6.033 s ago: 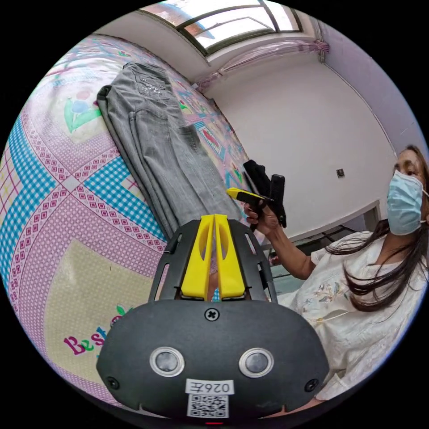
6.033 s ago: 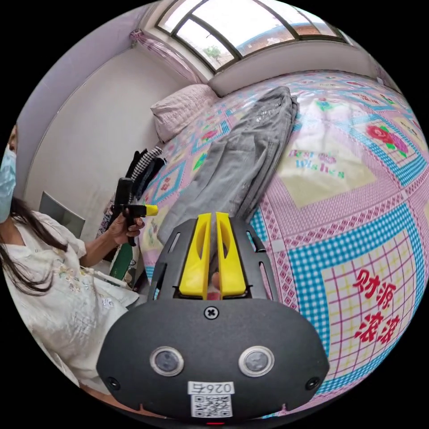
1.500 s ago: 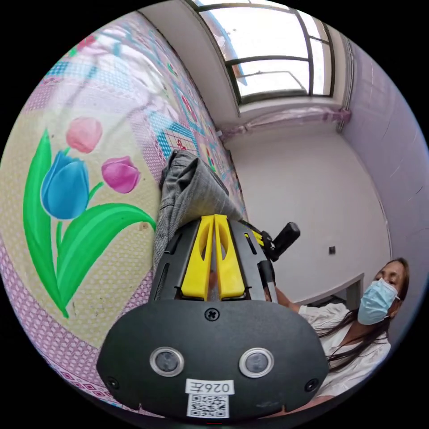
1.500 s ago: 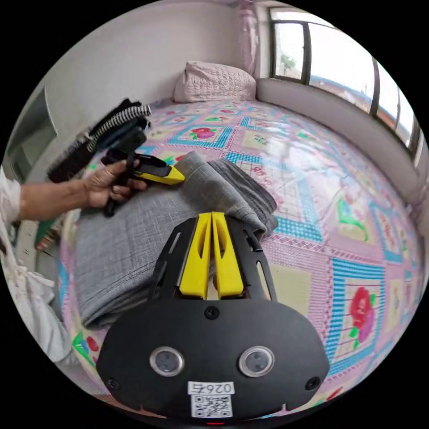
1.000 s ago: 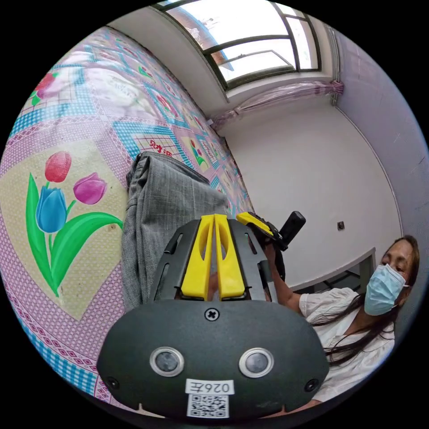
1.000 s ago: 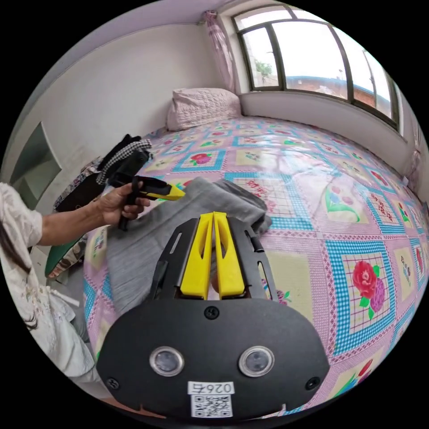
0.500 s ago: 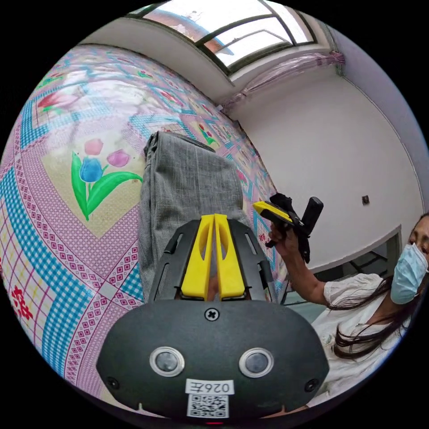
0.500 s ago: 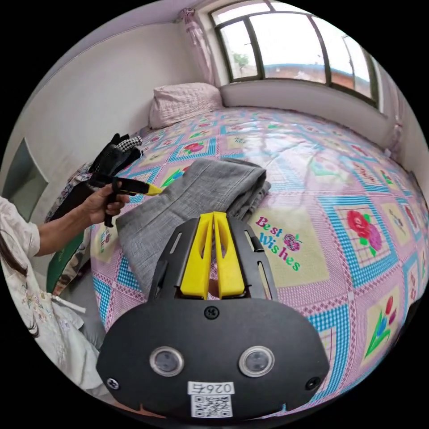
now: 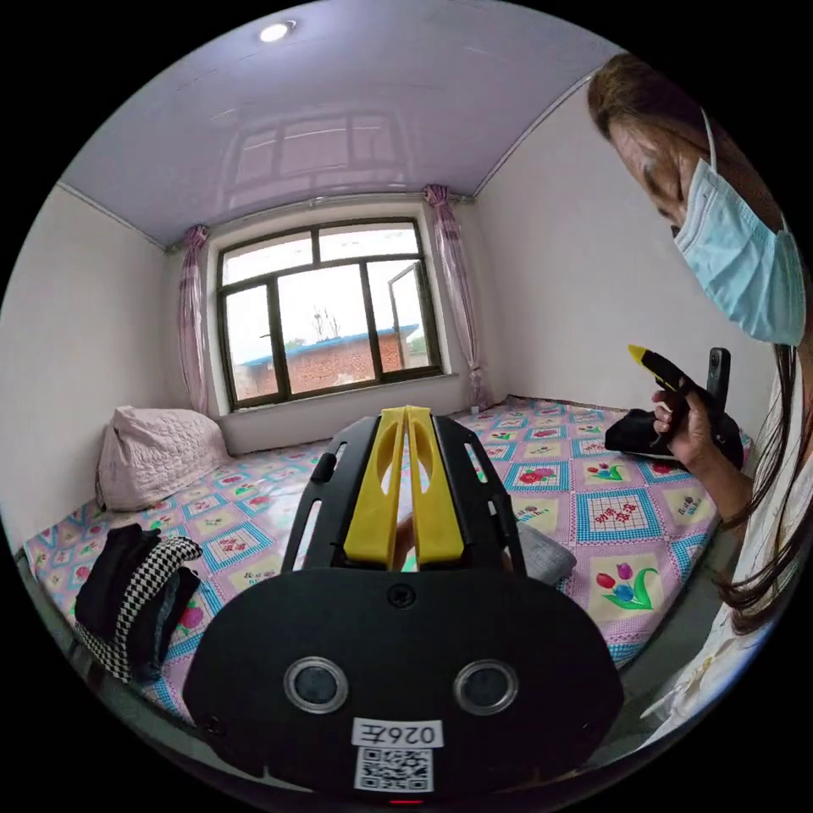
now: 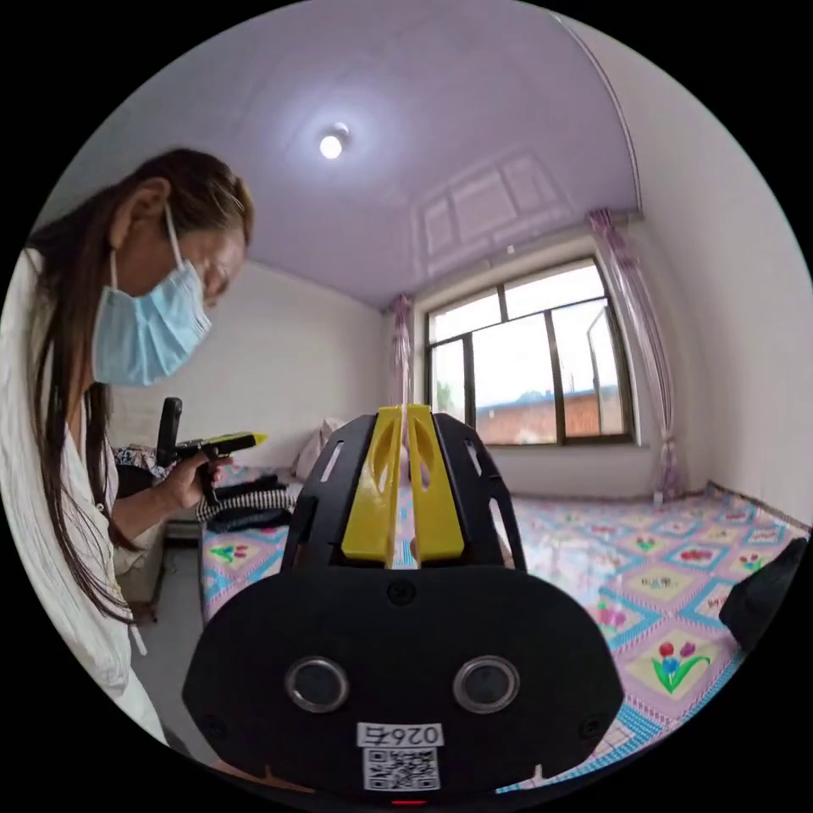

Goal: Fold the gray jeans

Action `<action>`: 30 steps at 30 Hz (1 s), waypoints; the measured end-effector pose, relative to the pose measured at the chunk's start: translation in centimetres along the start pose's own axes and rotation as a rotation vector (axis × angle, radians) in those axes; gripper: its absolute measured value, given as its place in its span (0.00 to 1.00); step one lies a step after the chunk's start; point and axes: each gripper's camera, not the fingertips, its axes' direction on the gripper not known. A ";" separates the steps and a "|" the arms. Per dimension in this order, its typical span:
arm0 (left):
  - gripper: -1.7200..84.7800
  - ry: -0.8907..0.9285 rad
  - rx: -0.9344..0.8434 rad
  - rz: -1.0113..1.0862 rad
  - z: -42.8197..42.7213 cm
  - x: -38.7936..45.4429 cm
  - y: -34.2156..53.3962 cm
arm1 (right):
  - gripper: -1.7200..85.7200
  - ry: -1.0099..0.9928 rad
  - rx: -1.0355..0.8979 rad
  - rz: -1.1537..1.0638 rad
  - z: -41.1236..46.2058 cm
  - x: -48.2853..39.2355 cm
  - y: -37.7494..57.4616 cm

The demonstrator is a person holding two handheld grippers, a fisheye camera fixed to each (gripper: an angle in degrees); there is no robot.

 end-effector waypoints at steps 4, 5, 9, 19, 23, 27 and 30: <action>0.01 -0.004 -0.021 0.057 -3.8 2.1 -2.4 | 0.01 0.024 0.113 -0.063 -4.0 -1.4 -2.2; 0.01 0.016 -0.001 0.053 -4.4 2.2 -2.5 | 0.01 0.034 0.108 -0.079 -4.7 -1.5 -2.6; 0.05 0.261 0.164 -0.054 -7.3 0.8 -3.3 | 0.01 0.090 0.108 -0.130 -7.0 -0.7 -3.1; 0.01 0.599 0.356 -0.187 -4.9 -3.5 -3.4 | 0.01 -0.113 0.095 0.060 -8.4 12.4 -0.6; 0.02 0.495 0.379 -0.086 -4.2 -3.4 -3.3 | 0.01 -0.194 -0.064 0.264 -3.9 17.5 3.6; 0.01 0.483 -0.031 -0.090 0.9 -5.9 -3.8 | 0.01 -0.353 -0.248 0.558 2.1 20.8 10.5; 0.01 0.567 -0.142 -0.147 4.8 -9.3 -2.4 | 0.01 -0.389 -0.397 0.779 6.8 21.1 17.3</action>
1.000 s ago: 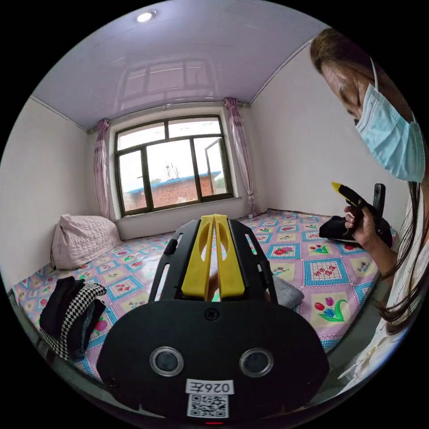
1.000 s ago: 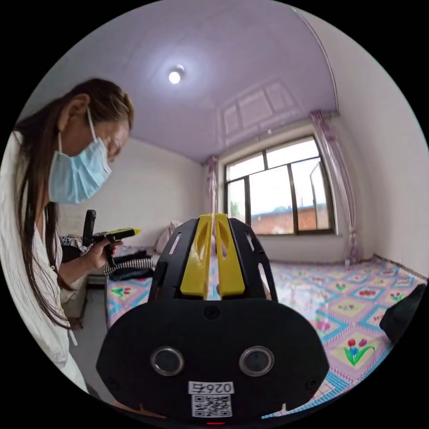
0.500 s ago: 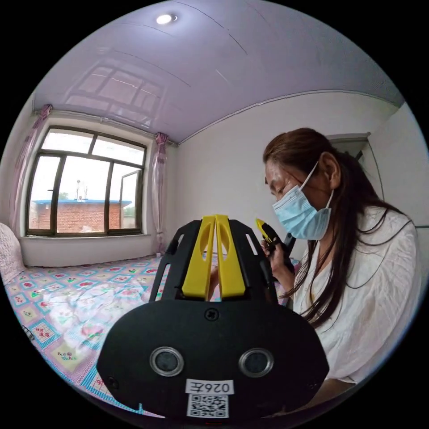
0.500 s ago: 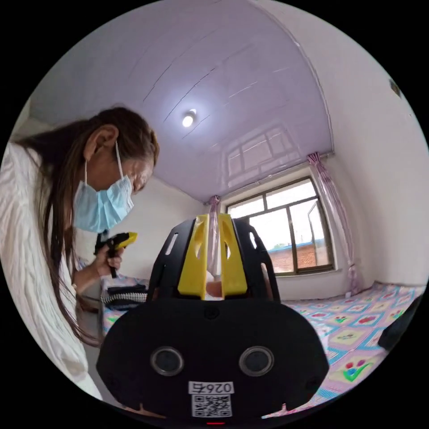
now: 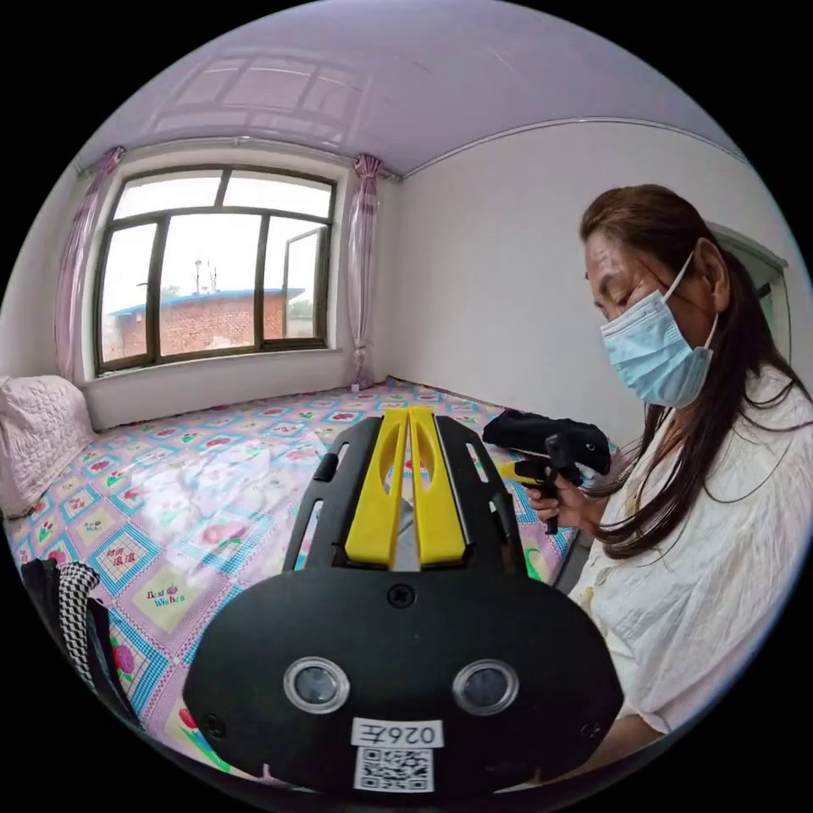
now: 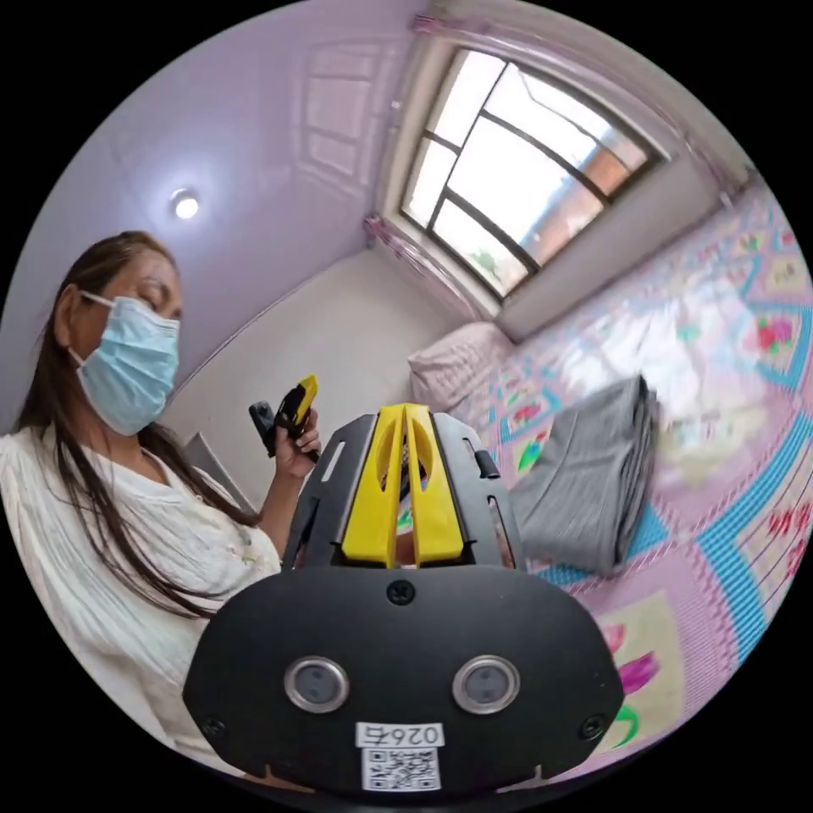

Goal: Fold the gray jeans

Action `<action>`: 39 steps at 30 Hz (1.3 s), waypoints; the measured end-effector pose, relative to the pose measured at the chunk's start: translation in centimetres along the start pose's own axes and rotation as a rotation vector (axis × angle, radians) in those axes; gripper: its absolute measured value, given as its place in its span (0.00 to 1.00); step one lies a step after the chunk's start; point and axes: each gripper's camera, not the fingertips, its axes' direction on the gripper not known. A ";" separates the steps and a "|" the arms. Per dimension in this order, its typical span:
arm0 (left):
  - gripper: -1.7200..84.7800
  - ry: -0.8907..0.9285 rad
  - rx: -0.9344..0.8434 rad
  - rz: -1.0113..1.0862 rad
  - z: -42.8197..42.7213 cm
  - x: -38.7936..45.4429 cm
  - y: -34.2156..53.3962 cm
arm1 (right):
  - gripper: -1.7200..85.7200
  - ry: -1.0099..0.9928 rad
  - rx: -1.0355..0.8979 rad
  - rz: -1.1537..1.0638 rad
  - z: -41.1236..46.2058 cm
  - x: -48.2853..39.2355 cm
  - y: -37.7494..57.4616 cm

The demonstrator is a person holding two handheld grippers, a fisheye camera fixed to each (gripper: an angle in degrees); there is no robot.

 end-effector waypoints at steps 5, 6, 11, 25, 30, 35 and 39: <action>0.01 0.125 0.028 -0.215 0.7 -10.5 2.2 | 0.01 0.103 -0.194 0.263 9.5 6.8 4.7; 0.01 0.182 -0.029 -0.278 1.4 -13.3 2.8 | 0.01 0.122 -0.195 0.285 10.3 7.2 5.2; 0.01 0.221 -0.260 -0.392 5.5 -21.0 6.5 | 0.01 0.284 -0.185 0.392 16.1 9.8 7.6; 0.01 0.350 -0.717 -0.430 21.2 -29.2 13.9 | 0.01 0.689 -0.369 0.073 36.6 10.4 9.5; 0.01 0.335 -0.754 -0.388 23.9 -31.5 12.5 | 0.01 0.811 -0.544 -0.210 46.1 10.5 10.7; 0.01 0.402 -0.768 -0.357 27.9 -34.0 10.4 | 0.03 0.994 -0.847 -0.571 54.8 11.7 15.5; 0.01 0.413 -0.898 -0.232 33.0 -34.6 9.0 | 0.05 1.056 -1.006 -0.759 59.0 12.5 18.9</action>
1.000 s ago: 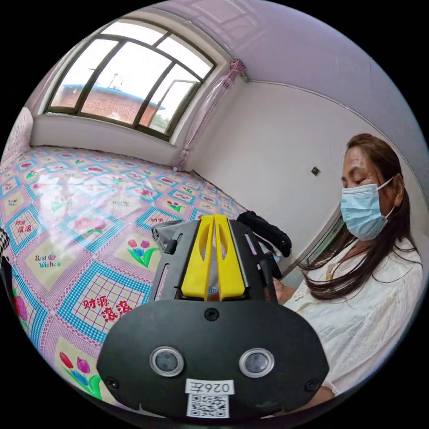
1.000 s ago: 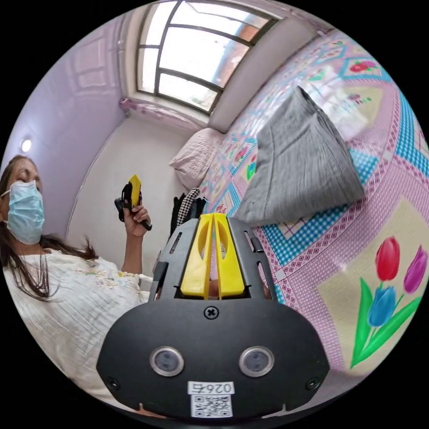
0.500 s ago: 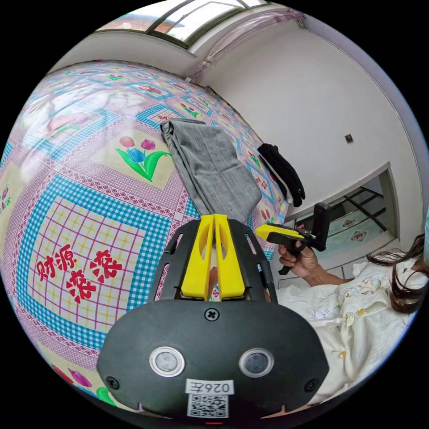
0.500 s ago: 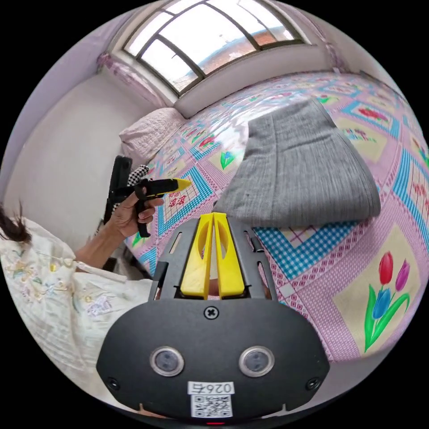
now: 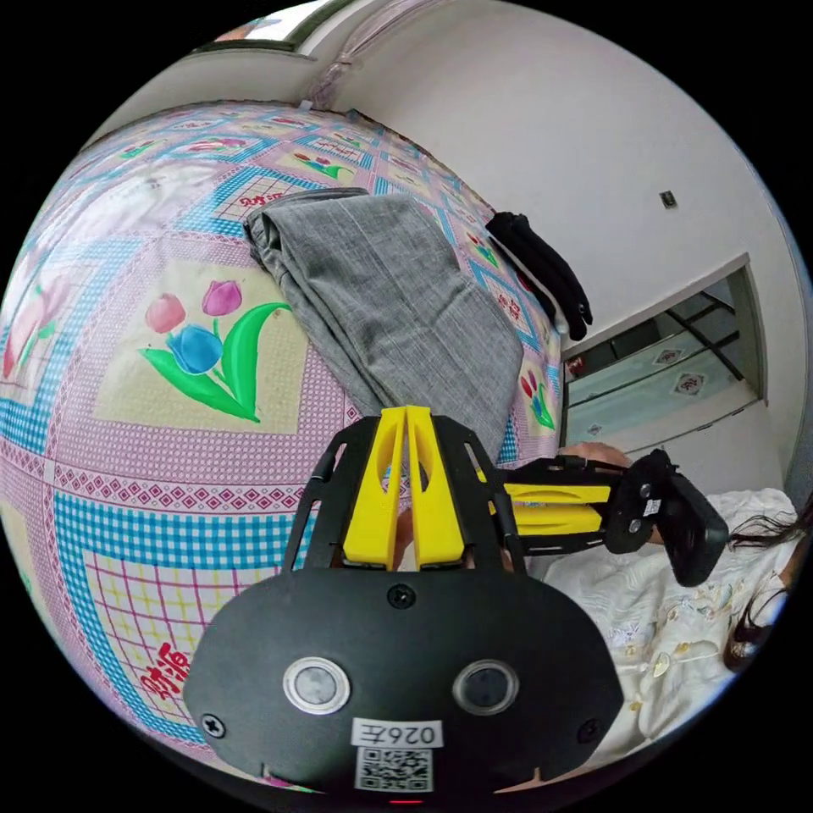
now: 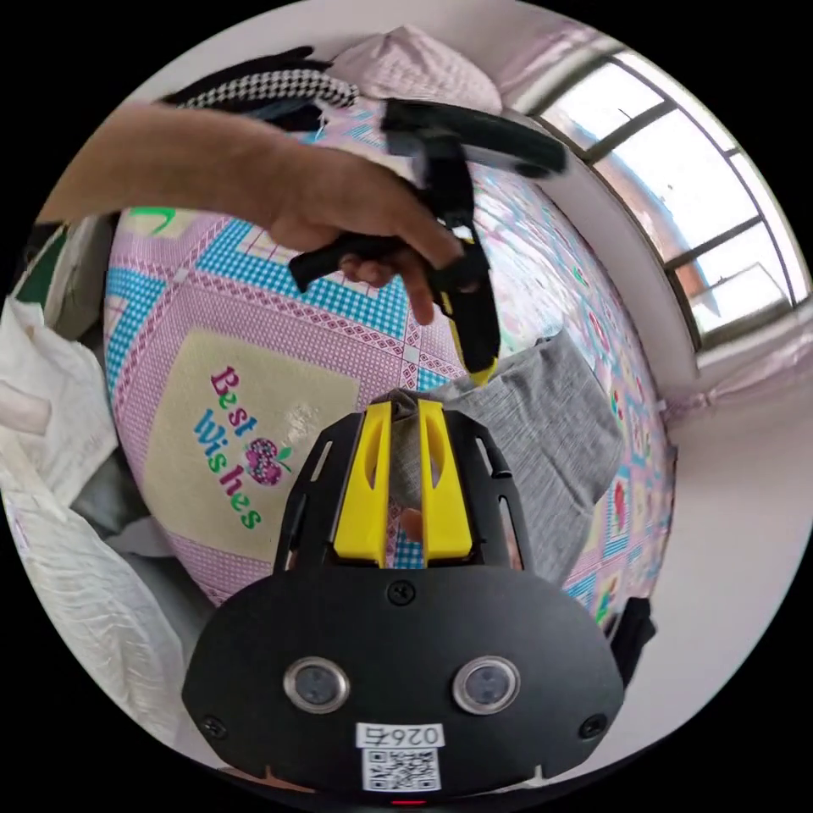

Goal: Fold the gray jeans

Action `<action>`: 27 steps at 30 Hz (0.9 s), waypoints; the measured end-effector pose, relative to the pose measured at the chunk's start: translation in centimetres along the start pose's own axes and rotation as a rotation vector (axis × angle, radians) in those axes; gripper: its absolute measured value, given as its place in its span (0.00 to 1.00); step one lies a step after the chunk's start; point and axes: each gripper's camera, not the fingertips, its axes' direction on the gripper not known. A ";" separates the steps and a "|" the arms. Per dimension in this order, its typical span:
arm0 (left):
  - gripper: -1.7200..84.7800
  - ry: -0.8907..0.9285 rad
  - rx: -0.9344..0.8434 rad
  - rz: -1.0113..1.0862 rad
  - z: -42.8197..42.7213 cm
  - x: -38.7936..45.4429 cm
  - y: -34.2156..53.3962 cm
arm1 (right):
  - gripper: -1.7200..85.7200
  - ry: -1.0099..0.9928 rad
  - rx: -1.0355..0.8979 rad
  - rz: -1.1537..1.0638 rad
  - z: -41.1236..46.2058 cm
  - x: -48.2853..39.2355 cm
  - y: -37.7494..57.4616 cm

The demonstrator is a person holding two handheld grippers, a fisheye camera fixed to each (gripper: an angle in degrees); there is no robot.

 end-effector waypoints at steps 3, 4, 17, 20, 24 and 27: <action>0.01 -0.052 -0.109 0.049 1.3 -0.6 -2.5 | 0.04 0.028 -0.089 -0.085 2.7 -2.5 -1.9; 0.01 -0.041 -0.147 0.043 1.2 -1.1 -3.3 | 0.02 0.023 -0.109 -0.078 3.4 -3.3 -2.6; 0.01 0.088 -0.091 -0.180 -3.0 -6.8 -3.1 | 0.00 0.135 -0.047 -0.069 2.8 -15.5 -3.0; 0.01 0.079 -0.042 -0.152 -5.2 -5.9 -1.0 | 0.01 0.240 0.030 0.109 0.9 -13.3 -1.7; 0.06 0.069 -0.065 -0.171 -4.8 -5.0 0.6 | 0.02 0.143 -0.021 0.118 2.6 -10.7 -1.9; 0.05 0.048 -0.118 -0.150 -3.5 -4.7 -0.4 | 0.03 0.110 -0.096 0.007 5.6 -10.9 -3.1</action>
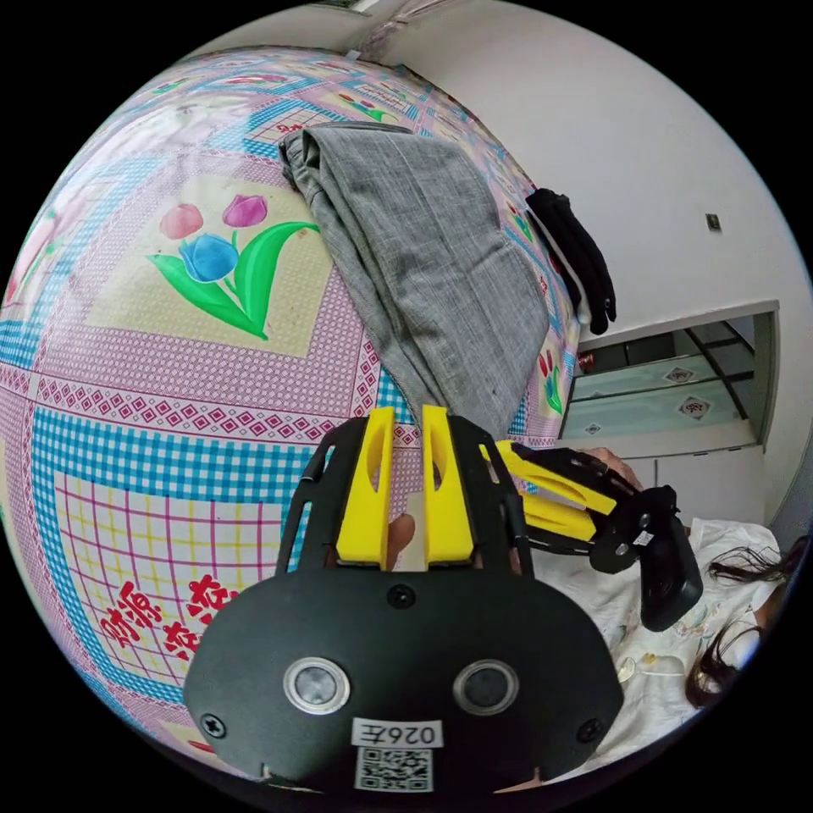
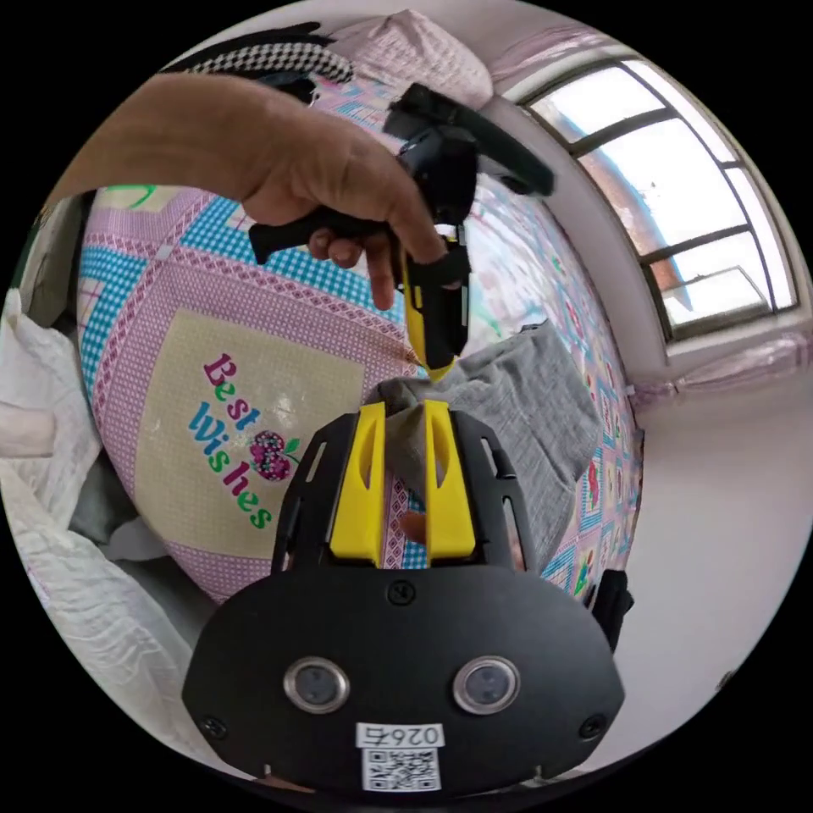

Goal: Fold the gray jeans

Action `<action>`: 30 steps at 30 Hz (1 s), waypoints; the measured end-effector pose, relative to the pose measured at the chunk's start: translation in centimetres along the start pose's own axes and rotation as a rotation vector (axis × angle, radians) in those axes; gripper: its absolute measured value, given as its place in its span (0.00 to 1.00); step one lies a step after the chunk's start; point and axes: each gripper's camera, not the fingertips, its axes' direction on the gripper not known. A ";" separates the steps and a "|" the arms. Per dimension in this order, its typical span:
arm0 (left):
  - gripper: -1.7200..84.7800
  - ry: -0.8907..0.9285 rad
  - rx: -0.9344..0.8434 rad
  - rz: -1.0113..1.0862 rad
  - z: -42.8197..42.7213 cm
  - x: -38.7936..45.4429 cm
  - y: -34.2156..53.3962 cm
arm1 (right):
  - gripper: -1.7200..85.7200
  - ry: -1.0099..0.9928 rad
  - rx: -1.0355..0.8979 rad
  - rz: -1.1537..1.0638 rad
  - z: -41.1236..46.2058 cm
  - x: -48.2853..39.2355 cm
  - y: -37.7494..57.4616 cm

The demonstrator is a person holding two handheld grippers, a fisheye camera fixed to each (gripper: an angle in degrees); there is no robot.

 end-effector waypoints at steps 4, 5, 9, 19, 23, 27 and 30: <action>0.02 -0.070 -0.037 0.040 -0.4 0.5 -1.2 | 0.00 0.033 -0.044 -0.091 -0.2 -1.1 -0.5; 0.01 -0.059 -0.031 0.027 -0.4 0.3 -1.1 | 0.00 0.036 -0.040 -0.085 -0.5 -1.4 0.0; 0.01 0.108 0.051 -0.121 -0.9 -2.7 1.0 | 0.00 0.086 -0.055 -0.124 -0.5 -3.5 0.9; 0.01 0.117 0.236 -0.006 -3.6 0.8 4.6 | 0.01 0.061 0.138 0.220 -7.7 4.6 5.8; 0.01 0.010 0.079 -0.022 -0.3 0.7 3.9 | 0.01 -0.109 0.058 0.329 -3.5 10.6 6.5; 0.01 0.107 0.189 -0.071 -3.0 -0.1 4.7 | 0.01 -0.259 0.066 0.418 -4.0 15.8 7.6; 0.01 0.101 0.275 -0.064 -5.5 -0.5 3.8 | 0.02 -0.141 0.138 0.527 -7.1 19.7 10.0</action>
